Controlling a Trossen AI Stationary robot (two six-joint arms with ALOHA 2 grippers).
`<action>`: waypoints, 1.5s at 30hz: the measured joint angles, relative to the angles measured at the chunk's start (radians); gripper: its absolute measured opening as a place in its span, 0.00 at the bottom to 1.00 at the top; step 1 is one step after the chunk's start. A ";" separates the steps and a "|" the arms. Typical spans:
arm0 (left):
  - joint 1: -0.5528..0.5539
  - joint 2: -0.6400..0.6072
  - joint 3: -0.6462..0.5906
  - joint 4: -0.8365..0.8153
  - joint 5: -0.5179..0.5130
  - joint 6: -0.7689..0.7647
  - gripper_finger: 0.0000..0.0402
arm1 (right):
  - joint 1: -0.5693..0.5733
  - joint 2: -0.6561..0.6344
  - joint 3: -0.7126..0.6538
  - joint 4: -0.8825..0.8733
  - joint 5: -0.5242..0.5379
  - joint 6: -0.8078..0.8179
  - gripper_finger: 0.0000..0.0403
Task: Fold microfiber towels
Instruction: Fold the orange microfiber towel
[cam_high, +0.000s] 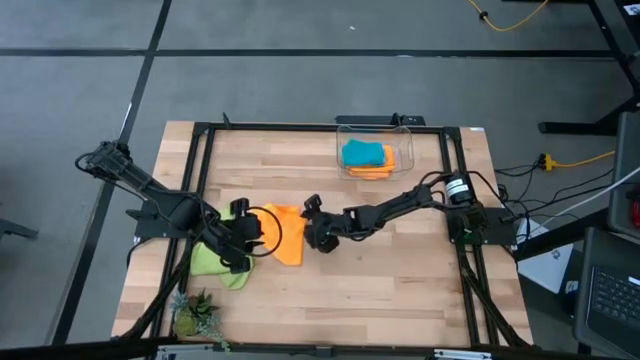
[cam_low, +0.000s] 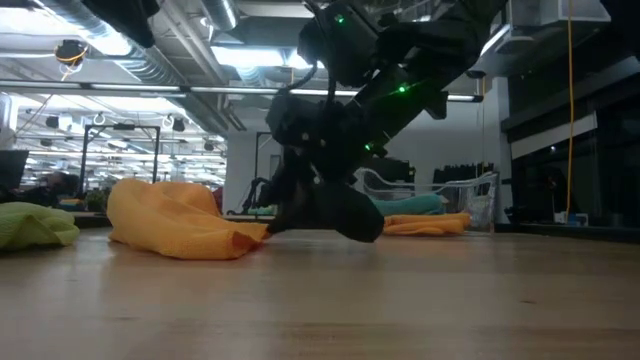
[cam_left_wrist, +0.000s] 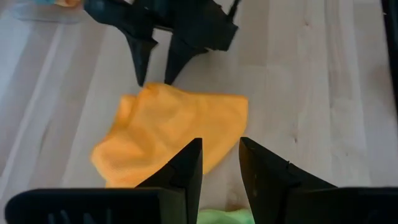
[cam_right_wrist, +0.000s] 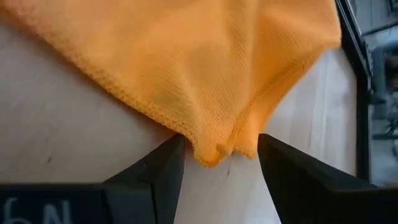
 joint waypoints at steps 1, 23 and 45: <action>0.000 0.000 0.000 0.002 -0.009 0.000 0.25 | 0.000 0.001 0.000 0.002 0.000 -0.025 0.51; 0.000 0.000 0.000 0.025 -0.080 -0.048 0.25 | 0.000 0.035 0.001 0.036 -0.083 -0.148 0.45; 0.000 0.000 0.000 0.026 -0.099 -0.048 0.25 | 0.013 -0.080 -0.004 -0.062 -0.036 0.338 0.01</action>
